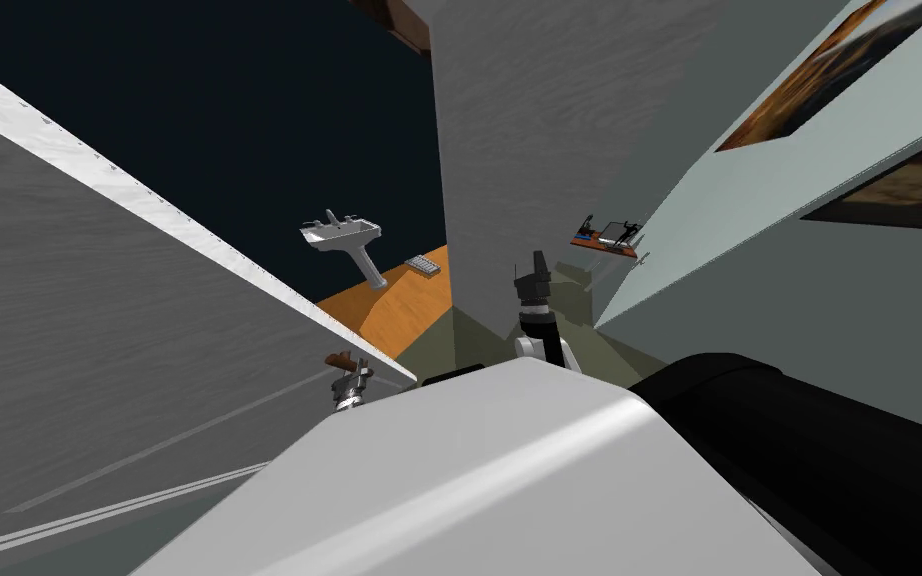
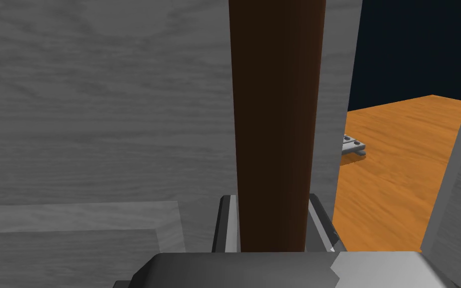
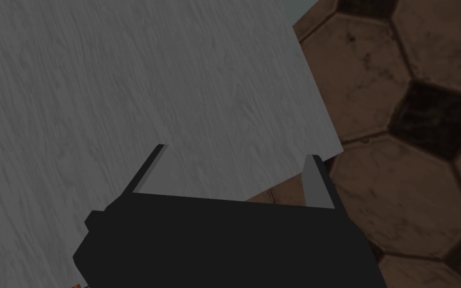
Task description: Pull the door open
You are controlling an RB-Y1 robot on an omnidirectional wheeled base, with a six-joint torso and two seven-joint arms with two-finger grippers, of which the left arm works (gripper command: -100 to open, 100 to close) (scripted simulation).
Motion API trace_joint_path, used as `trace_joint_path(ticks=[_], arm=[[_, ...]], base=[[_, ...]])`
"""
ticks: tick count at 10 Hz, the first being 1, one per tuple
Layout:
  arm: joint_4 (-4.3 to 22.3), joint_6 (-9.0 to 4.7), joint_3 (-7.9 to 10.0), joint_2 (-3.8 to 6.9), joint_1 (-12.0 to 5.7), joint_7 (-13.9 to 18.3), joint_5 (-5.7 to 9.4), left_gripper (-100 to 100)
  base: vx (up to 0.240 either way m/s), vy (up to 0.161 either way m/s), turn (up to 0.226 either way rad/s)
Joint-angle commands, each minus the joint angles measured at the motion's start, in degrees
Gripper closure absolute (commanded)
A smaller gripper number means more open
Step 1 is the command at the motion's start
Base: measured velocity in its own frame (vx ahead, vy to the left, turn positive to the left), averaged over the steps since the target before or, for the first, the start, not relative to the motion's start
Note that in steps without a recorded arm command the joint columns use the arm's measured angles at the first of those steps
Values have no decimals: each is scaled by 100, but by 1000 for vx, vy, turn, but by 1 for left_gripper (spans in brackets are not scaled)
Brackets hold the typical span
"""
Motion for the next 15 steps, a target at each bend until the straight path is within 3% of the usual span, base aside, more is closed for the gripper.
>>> trace_joint_path(ticks=[1, 2, 3, 10, 11, 15], arm=[[-3, -86, -119, 62, 30, 109, -71, 100], [41, -51, -78, 28, -4, 75, -48, 100], [67, -166, -224, 115, 56, 208, -111, 100], [121, -633, -690, 503, 235, 676, -323, 100], [123, -584, -651, 482, 224, 638, -305, 100], [287, -950, -919, 634, 334, 895, -420, 100]], base=[[-248, 31, -75], [-113, 14, -26], [-199, 7, -130], [-247, 29, -133], [-107, 12, -22], [-187, 54, -148]])
